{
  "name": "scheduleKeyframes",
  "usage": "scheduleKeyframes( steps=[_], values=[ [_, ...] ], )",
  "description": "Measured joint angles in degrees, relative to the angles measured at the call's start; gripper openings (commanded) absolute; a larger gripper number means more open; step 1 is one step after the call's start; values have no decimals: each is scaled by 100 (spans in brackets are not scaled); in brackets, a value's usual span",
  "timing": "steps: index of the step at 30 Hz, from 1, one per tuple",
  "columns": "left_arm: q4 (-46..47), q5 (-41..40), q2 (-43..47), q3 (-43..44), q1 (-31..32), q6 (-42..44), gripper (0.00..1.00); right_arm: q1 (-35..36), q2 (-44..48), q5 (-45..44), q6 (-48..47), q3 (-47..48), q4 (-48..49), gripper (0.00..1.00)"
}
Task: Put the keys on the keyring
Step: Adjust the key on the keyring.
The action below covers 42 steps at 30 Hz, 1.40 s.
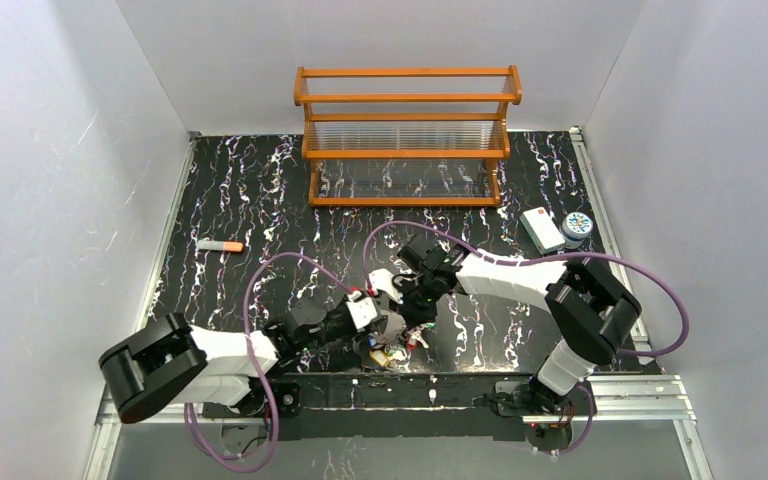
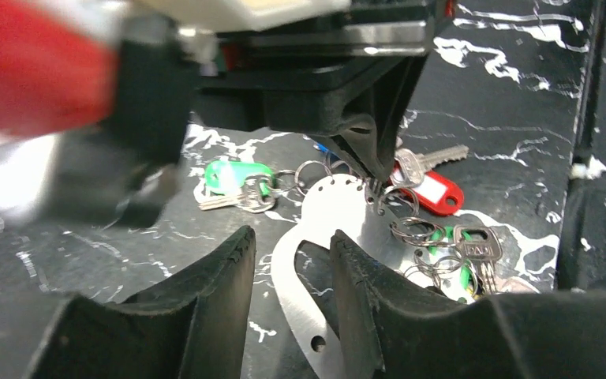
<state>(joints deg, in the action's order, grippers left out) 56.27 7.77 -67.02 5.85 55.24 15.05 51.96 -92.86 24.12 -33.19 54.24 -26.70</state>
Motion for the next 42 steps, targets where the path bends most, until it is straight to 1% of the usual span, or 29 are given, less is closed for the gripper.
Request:
scheduleKeyframes(
  steps=[4, 9, 13, 17, 19, 22, 24, 34, 36, 38, 39, 42],
  values=[
    [-85, 501, -627, 271, 0, 87, 32, 33, 13, 33, 11, 0, -33, 1],
    [-57, 966, -1158, 496, 0, 149, 24, 28, 28, 109, 20, -2, -22, 1],
    [48, 1279, -1515, 662, 2, 166, 23, 31, 59, 186, 31, -2, -7, 1],
    [334, 1399, -1821, 713, 11, 146, 23, 31, 129, 258, 46, -2, 37, 1],
    [483, 1412, -1943, 739, 13, 136, 19, 28, 131, 273, 52, -4, 33, 1],
    [656, 1412, -2063, 745, 33, 98, 6, 28, 131, 297, 61, -4, 35, 1],
    [723, 1405, -2107, 745, 44, 74, 0, 28, 131, 306, 68, -7, 35, 1],
    [811, 1362, -2124, 732, 44, -57, 0, 28, 168, 306, 90, -66, 107, 1],
    [802, 1340, -2033, 697, 44, -118, 13, 28, 264, 315, 129, -140, 197, 1],
    [800, 1314, -1884, 640, 46, -157, 21, 28, 385, 330, 162, -197, 284, 1],
    [804, 1296, -1799, 605, 46, -168, 23, 28, 417, 339, 168, -201, 302, 1],
    [811, 1224, -1467, 461, 48, -219, 25, 28, 479, 356, 184, -201, 376, 1]
  ],
)
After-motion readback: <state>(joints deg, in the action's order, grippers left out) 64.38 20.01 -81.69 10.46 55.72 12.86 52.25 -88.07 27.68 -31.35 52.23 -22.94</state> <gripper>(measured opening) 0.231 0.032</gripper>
